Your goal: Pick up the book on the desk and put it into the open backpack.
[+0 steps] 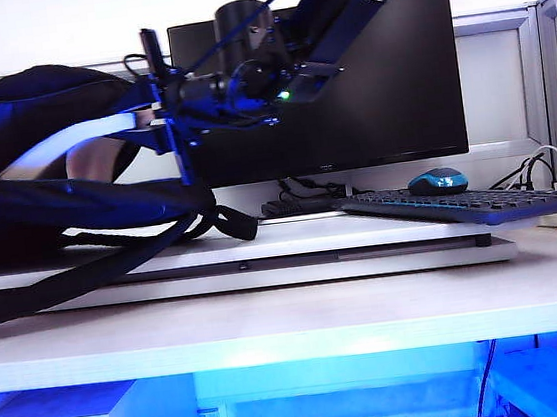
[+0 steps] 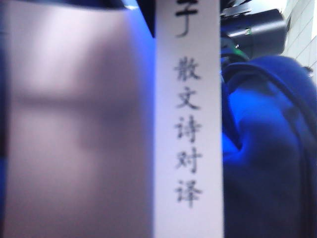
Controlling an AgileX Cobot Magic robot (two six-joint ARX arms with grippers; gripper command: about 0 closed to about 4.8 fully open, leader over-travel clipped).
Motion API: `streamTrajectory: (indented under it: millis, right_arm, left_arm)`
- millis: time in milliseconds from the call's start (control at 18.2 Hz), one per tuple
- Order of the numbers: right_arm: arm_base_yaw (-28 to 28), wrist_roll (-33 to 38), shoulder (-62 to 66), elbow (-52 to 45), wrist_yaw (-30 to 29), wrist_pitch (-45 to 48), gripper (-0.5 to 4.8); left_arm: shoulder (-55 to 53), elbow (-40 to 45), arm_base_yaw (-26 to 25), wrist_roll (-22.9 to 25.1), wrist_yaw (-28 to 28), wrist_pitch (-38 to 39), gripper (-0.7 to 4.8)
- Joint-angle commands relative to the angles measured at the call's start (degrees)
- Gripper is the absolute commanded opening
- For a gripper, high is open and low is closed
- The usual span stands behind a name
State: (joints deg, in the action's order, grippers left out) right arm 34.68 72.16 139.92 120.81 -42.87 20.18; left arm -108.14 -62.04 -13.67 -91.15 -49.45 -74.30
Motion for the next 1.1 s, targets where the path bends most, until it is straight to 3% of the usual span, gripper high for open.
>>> streamTrajectory:
  millis: [55,330,495,660,1100]
  right_arm:
    - [0.70,-0.37,-0.70,3.50,-0.61,4.04,-0.06]
    - [0.33,-0.17,-0.70,9.55,-0.61,2.36,-0.06]
    - [0.22,-0.55,-0.61,9.53,-0.85,0.85,-0.06]
    - [0.39,-2.32,1.81,9.51,-0.83,-6.58,-0.06]
    - [1.03,1.36,11.39,9.51,0.28,-7.19,-0.06]
  left_arm:
    - [2.08,-1.40,0.66,0.52,-2.75,-8.81,-0.06]
    - [2.08,-1.40,0.66,0.50,-2.69,-8.79,-0.06]
    - [2.08,-1.40,0.66,0.52,-2.69,-8.79,-0.06]
    - [2.08,-1.40,0.66,0.50,-2.69,-8.79,-0.06]
    - [2.05,-1.40,1.18,0.72,-3.89,-8.68,-0.06]
